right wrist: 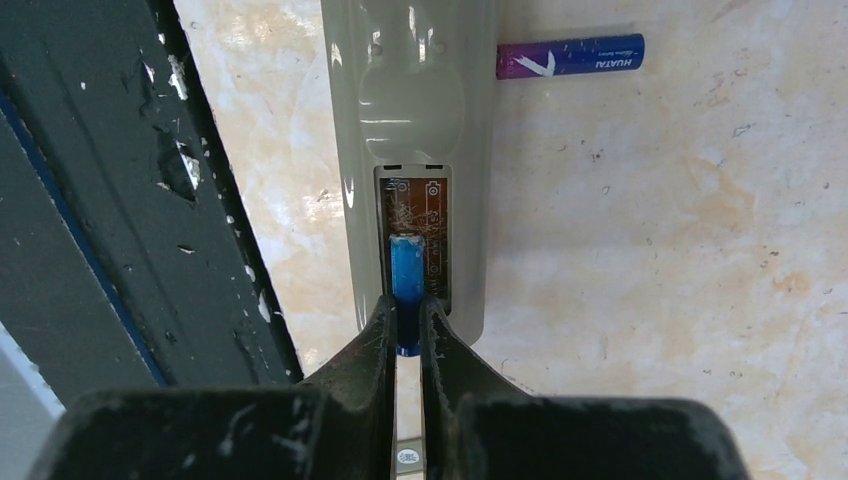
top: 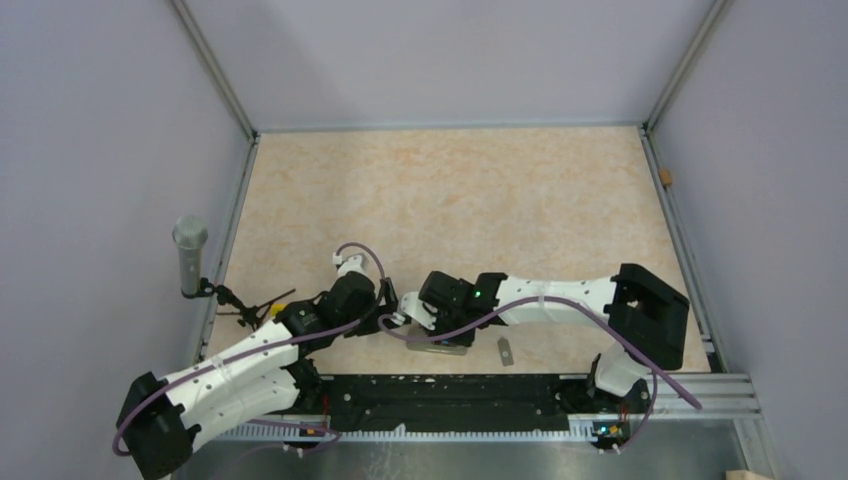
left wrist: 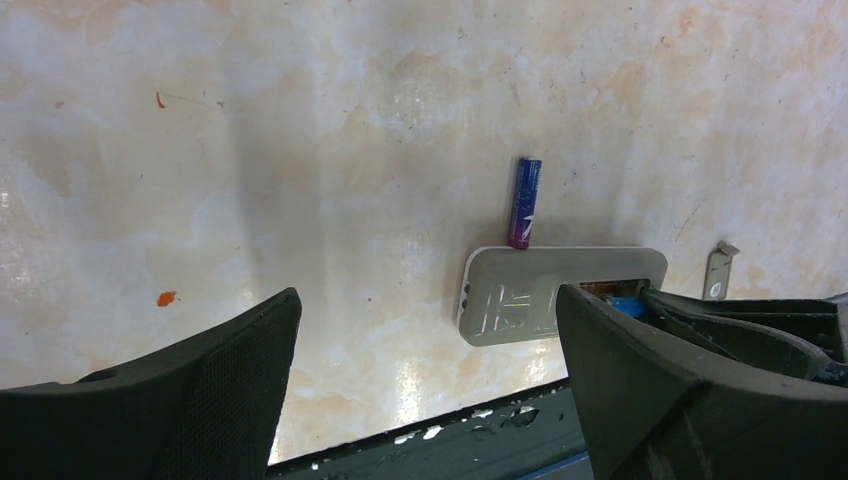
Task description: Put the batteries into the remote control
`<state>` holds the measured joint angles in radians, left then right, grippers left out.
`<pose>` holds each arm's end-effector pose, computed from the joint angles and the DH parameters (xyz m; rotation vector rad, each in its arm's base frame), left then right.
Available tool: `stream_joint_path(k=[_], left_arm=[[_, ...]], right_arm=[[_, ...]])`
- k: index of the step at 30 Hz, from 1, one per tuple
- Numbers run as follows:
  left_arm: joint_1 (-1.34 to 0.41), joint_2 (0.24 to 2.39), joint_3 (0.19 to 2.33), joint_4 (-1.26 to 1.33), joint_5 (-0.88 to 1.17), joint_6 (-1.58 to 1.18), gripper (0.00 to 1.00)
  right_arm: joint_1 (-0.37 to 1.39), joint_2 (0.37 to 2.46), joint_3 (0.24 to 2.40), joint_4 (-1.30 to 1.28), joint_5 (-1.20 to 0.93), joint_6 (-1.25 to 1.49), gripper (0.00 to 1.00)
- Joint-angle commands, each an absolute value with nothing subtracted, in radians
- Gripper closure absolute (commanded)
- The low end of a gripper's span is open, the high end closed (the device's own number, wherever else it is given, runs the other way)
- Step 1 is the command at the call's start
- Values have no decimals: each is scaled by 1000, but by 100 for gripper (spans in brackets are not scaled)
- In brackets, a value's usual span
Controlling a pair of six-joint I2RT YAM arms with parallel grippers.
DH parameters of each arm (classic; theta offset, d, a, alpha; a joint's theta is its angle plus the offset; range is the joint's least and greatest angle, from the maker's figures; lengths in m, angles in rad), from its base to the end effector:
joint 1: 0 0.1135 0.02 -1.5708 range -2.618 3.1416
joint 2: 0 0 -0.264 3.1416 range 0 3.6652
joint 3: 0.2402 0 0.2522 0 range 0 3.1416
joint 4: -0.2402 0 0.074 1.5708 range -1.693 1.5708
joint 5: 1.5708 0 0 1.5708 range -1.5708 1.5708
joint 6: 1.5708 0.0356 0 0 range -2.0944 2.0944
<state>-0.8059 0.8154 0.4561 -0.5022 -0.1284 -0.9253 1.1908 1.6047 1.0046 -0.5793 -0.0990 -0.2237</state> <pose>0.1145 -0.1127 0.1928 -0.2103 2.5133 -0.6059 0.1105 0.2862 0.1874 -1.8505 2.1224 0.3830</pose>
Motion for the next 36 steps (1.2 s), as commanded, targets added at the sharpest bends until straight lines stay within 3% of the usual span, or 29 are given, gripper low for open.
stream_joint_path(k=[1, 11, 36], left_arm=[[-809, 798, 450, -439, -103, -939, 3], [-808, 794, 442, -430, -99, -937, 3], [-807, 800, 429, -410, -87, -936, 2]], right_arm=[[1215, 1636, 1064, -568, -116, -230, 100], [1216, 1670, 1091, -564, -129, -237, 100], [1219, 1731, 1146, -550, -164, -240, 88]])
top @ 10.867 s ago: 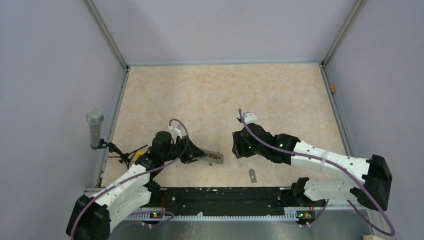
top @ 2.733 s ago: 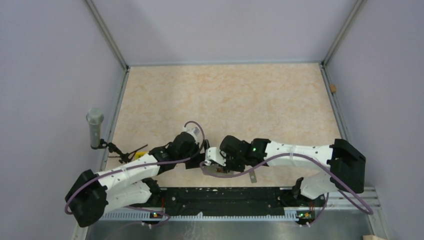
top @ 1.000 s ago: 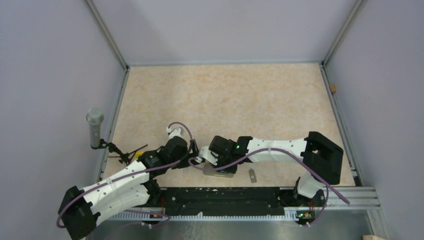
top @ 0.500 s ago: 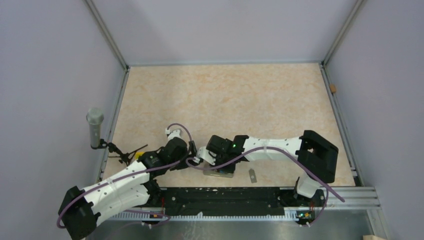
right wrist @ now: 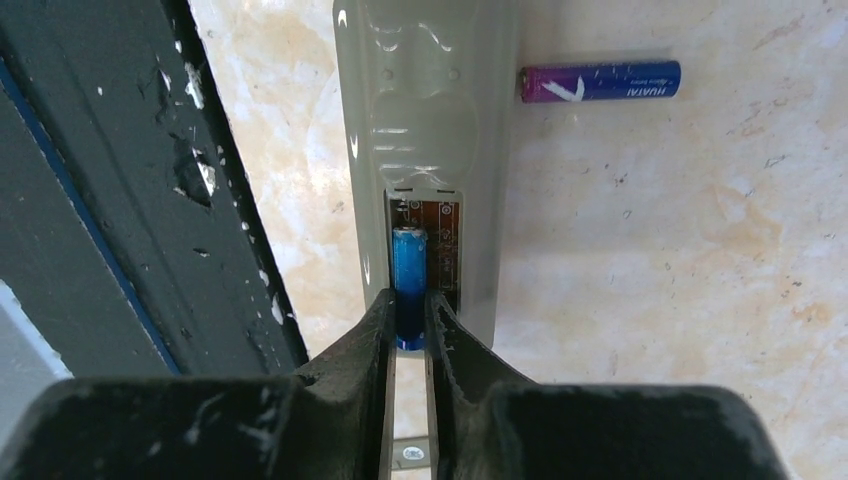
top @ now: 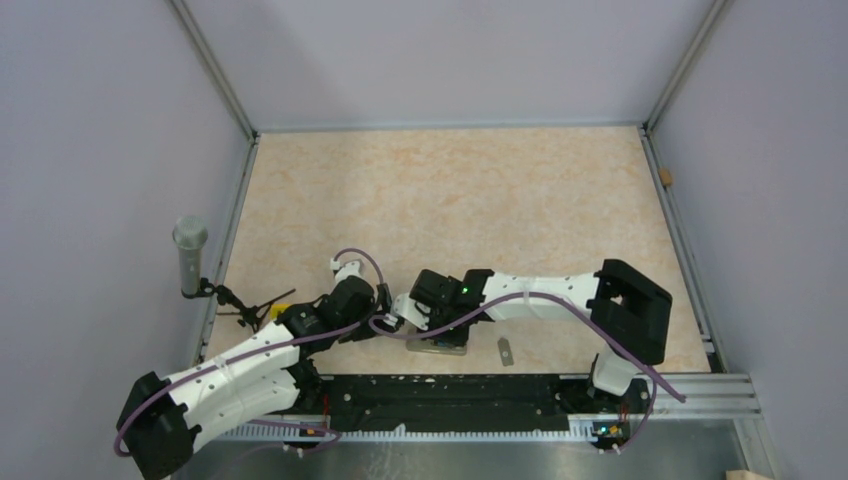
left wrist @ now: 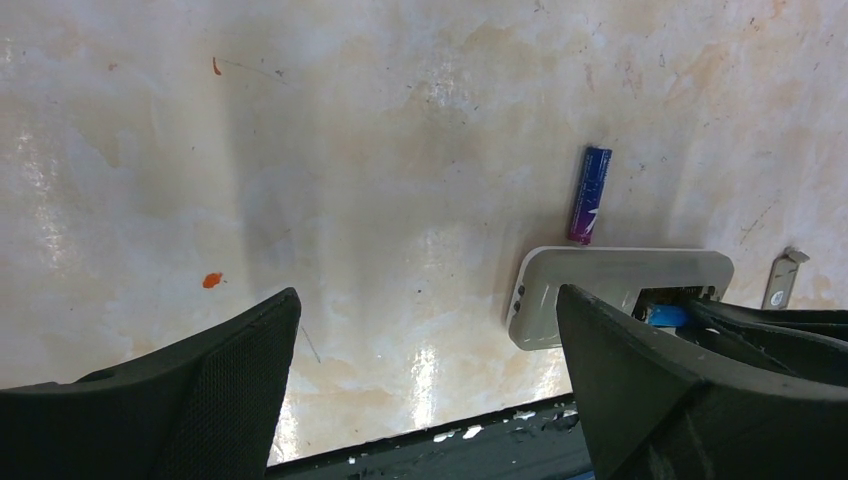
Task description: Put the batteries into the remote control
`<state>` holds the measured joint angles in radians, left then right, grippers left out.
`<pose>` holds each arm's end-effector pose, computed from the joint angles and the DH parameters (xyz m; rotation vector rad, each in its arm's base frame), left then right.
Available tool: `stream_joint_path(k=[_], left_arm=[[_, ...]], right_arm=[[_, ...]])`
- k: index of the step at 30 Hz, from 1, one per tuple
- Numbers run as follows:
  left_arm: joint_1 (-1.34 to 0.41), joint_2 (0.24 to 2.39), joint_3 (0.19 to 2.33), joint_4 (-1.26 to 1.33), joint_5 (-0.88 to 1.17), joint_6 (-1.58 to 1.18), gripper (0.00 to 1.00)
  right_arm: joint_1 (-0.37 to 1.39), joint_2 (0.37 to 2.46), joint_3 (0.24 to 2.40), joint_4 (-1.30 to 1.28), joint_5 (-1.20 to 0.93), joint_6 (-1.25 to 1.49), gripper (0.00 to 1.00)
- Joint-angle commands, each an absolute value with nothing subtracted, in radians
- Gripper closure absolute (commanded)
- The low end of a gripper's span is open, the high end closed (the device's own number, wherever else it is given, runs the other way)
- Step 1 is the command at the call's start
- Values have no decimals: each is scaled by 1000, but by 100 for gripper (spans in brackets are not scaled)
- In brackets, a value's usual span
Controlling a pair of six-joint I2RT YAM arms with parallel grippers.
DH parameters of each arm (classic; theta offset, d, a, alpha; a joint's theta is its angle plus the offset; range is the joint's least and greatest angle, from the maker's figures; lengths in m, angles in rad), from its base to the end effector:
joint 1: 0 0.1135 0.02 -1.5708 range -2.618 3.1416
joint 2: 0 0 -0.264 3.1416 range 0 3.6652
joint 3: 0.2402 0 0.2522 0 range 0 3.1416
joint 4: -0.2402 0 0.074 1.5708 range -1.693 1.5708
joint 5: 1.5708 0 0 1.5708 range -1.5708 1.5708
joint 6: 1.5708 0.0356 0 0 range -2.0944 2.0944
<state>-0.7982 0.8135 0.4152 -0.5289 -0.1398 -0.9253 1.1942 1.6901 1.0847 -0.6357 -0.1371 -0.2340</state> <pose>0.1105 -0.1063 0.1782 -0.2230 2.5600 -0.5329 0.1140 0.3016 0.1822 -1.9148 2.1591 0.3974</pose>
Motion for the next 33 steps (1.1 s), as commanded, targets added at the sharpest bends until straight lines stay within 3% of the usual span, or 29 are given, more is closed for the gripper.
stream_joint_path(k=[1, 33], left_arm=[[-807, 801, 429, -408, -87, -936, 2], [-807, 822, 430, -388, -78, -928, 2]], right_arm=[[1219, 1733, 1147, -548, -164, -241, 88], [1226, 1745, 1188, -530, -161, -255, 79]])
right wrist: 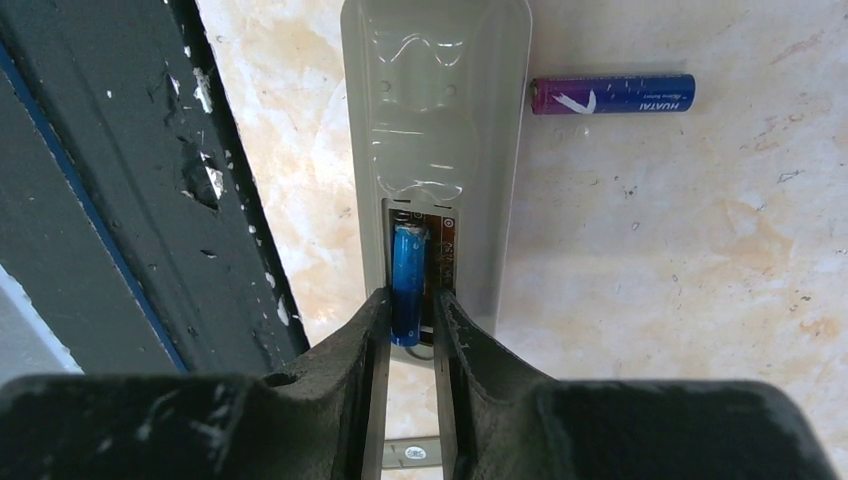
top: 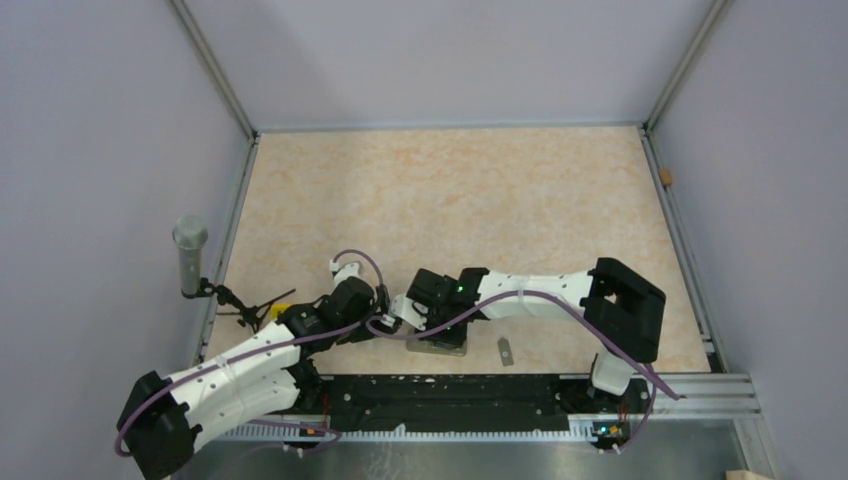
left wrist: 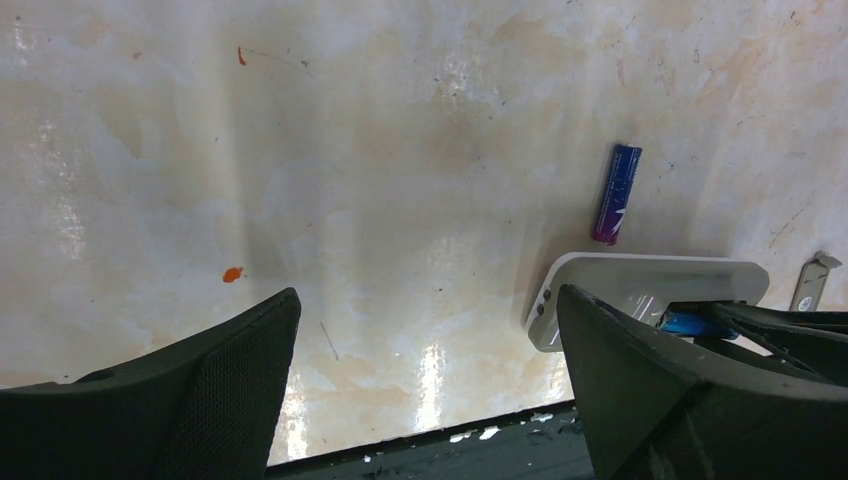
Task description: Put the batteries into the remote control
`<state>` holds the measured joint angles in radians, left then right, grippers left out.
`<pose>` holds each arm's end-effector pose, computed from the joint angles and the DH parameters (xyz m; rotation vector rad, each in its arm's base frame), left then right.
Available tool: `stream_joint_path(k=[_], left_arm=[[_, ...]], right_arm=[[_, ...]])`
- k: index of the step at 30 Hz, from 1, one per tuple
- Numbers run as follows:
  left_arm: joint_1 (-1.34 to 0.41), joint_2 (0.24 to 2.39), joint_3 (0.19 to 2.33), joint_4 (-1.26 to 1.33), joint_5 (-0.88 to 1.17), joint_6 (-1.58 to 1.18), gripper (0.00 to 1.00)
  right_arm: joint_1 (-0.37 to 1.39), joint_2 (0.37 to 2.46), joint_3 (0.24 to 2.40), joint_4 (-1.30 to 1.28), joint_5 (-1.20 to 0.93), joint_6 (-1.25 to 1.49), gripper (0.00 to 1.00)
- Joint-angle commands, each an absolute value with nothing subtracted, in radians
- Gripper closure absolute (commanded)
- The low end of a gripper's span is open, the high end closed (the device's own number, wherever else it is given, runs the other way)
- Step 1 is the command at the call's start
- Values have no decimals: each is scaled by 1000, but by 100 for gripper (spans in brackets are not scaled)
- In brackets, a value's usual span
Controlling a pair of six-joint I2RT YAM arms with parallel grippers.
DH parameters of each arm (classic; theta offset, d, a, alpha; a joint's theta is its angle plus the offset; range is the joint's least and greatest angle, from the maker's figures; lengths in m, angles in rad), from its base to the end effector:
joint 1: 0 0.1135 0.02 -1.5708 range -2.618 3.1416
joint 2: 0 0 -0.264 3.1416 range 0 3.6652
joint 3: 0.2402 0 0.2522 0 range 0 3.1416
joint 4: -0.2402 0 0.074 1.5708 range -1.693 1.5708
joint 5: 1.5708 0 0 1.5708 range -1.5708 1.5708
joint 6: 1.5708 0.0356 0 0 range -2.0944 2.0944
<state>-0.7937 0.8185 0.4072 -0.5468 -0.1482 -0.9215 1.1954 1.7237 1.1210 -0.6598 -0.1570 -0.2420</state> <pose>0.1096 -0.1039 0.1740 -0.2259 2.5794 -0.4935 0.1155 0.3083 0.1810 -1.9436 2.1678 0.4110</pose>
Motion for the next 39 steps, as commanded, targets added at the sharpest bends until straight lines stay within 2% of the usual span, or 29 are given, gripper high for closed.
stream_joint_path(k=[1, 13, 25, 36, 39], left_arm=[[-807, 823, 431, -387, -77, -928, 2], [-807, 841, 440, -379, -74, -923, 2], [-807, 877, 451, -358, -56, -914, 2], [-807, 901, 452, -342, -41, -915, 2], [-807, 889, 447, -343, -48, -919, 2]], right_arm=[[1227, 1743, 1190, -530, -156, -256, 79], [1227, 1715, 1195, -536, -114, -261, 77], [1227, 1591, 1130, -525, -104, -210, 77], [1225, 1422, 927, -402, 19, -88, 79], [1220, 1395, 876, -370, 36, -60, 77]])
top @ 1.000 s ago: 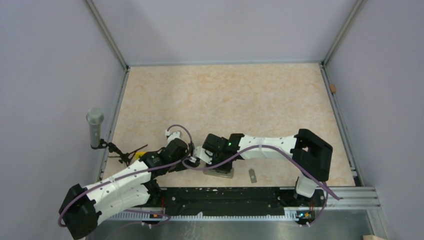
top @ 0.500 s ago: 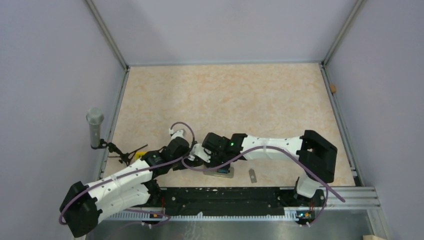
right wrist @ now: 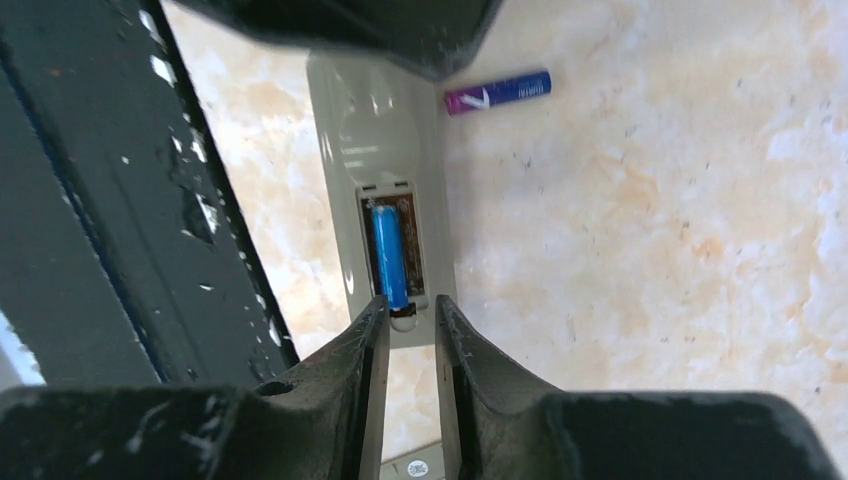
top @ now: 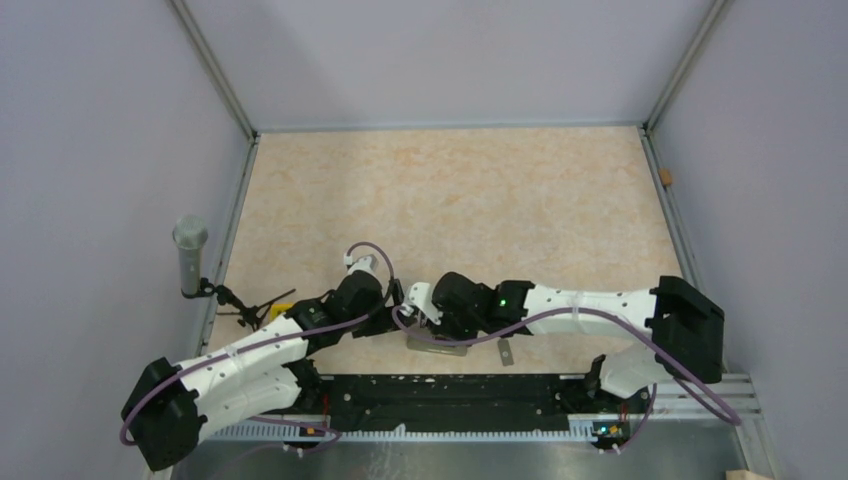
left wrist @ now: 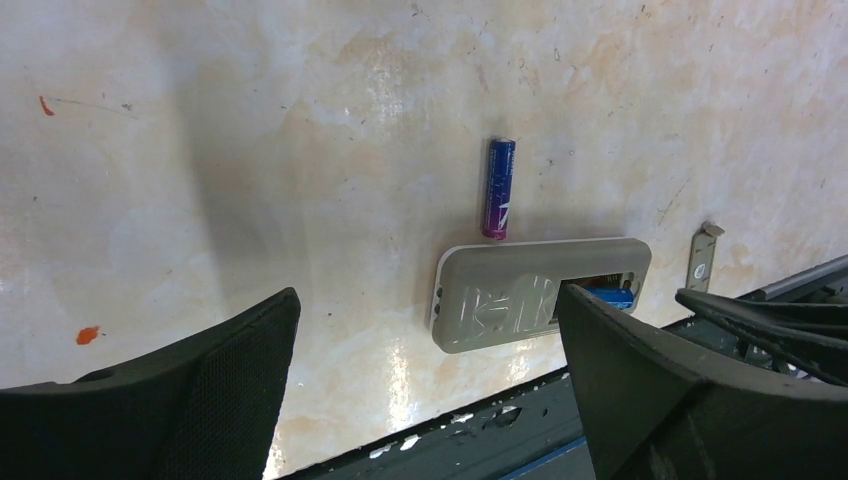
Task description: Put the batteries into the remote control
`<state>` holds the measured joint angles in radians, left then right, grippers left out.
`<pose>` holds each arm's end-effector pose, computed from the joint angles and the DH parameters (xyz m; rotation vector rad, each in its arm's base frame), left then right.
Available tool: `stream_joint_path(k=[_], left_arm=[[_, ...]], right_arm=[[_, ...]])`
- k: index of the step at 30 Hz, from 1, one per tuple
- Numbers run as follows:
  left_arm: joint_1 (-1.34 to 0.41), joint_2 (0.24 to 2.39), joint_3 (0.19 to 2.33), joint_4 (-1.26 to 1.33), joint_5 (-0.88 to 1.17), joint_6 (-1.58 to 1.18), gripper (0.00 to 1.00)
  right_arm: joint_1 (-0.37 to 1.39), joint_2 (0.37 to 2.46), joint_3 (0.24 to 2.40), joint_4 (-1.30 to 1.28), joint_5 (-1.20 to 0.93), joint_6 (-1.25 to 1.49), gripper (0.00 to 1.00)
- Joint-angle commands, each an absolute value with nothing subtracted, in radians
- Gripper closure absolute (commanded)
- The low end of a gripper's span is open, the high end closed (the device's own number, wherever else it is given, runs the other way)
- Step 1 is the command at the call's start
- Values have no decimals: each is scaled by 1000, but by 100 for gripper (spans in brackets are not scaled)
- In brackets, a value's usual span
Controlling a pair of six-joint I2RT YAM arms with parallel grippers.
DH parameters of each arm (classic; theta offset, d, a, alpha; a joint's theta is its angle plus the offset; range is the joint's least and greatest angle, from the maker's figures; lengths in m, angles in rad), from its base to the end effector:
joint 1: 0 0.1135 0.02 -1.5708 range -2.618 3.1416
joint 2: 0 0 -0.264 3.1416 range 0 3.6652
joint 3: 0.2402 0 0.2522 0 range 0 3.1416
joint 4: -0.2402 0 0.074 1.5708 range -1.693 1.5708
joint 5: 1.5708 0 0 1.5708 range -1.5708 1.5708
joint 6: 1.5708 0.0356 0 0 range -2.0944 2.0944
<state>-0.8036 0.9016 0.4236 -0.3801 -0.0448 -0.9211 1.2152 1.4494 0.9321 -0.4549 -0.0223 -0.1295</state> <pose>0.1212 -0.1234 0.1783 -0.1716 2.5548 -0.6864 0.1010 0.2743 0.2160 -1.6298 2.0329 0.4402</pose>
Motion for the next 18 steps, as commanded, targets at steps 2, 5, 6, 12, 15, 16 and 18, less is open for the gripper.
stream_joint_path(k=[2, 5, 6, 12, 15, 16, 18], left_arm=[[-806, 881, 442, -345, -52, -922, 2], [-805, 871, 435, -350, -59, -928, 2], [-805, 866, 433, -352, -62, -929, 2], [-798, 826, 405, -368, -85, -948, 1], [-797, 803, 390, -370, -92, -957, 1], [-797, 799, 388, -371, -93, -958, 1], [-795, 795, 382, -374, -94, -961, 1]], right_arm=[[1213, 1387, 854, -355, 47, -41, 75], [1198, 1385, 844, -330, 45, -34, 74], [1194, 1385, 842, -320, 38, -35, 73], [1165, 1411, 848, -268, 11, -51, 67], [1149, 1437, 861, -256, 4, -62, 66], [1146, 1443, 864, -251, 3, -68, 66], [1143, 1461, 874, -249, -20, -78, 65]])
